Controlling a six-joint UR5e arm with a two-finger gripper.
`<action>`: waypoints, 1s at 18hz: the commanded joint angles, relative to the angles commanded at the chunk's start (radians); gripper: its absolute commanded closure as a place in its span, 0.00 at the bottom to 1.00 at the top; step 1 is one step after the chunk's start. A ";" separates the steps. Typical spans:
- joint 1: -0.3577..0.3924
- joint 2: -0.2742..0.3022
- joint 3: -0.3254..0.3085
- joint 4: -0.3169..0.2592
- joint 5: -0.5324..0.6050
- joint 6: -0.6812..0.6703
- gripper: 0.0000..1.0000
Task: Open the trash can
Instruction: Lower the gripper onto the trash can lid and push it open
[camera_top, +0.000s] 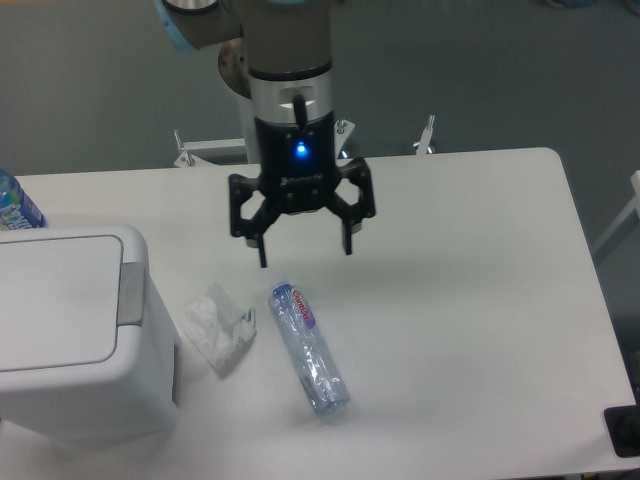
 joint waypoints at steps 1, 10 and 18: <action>-0.011 -0.006 0.002 0.000 0.000 0.000 0.00; -0.072 -0.017 0.005 0.000 -0.003 -0.066 0.00; -0.112 -0.028 0.003 0.000 -0.002 -0.086 0.00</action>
